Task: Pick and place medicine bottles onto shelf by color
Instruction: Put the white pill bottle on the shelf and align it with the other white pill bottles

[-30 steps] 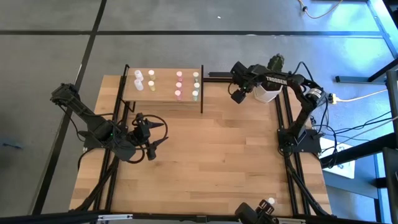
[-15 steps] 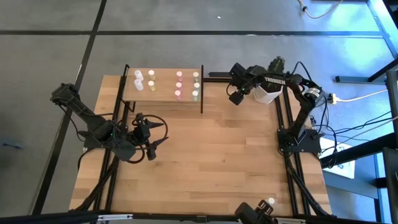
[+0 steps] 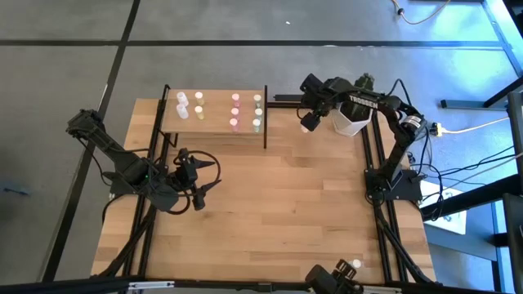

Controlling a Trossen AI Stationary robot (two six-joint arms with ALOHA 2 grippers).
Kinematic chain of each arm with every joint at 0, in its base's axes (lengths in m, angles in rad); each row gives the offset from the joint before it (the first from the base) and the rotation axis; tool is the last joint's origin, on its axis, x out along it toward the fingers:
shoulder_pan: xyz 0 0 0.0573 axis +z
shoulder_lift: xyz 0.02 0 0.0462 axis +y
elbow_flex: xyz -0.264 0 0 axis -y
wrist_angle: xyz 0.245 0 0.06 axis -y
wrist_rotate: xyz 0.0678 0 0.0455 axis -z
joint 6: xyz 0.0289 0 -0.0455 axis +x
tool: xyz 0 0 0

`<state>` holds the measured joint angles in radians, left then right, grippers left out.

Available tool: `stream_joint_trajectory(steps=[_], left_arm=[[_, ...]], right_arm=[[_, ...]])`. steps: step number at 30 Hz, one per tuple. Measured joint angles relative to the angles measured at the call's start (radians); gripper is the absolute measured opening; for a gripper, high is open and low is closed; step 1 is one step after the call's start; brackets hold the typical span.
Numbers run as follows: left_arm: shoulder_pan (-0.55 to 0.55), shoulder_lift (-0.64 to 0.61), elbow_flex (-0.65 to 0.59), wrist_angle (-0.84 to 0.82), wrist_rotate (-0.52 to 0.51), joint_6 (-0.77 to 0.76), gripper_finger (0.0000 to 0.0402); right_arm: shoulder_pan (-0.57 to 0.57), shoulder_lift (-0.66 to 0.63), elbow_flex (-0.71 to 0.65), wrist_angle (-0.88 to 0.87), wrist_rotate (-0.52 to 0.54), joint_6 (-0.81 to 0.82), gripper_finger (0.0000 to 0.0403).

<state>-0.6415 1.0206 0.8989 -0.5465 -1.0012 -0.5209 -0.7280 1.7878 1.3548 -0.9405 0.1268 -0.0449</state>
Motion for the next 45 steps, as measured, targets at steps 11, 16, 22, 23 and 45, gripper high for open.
stream_joint_trajectory(steps=[11,16,22,23,45], left_arm=[[0.0,0.0,0.0,0.0,0.0,0.0,0.0267],[0.0,0.0,0.0,0.0,0.017,0.0,0.0267],[0.0,0.0,0.0,0.0,0.018,0.0,0.0267],[0.0,0.0,0.0,0.0,0.018,0.0,0.0267],[0.0,0.0,0.0,0.0,0.019,-0.001,0.0267]], right_arm=[[0.016,0.0,0.015,0.018,-0.187,-0.092,0.0233],[0.016,0.0,0.015,0.022,-0.192,-0.117,0.0233],[0.016,0.0,0.015,0.044,-0.156,-0.114,0.0233],[0.016,0.001,0.015,0.045,-0.156,-0.114,0.0233],[0.016,0.003,-0.054,0.124,-0.156,-0.115,0.0233]])
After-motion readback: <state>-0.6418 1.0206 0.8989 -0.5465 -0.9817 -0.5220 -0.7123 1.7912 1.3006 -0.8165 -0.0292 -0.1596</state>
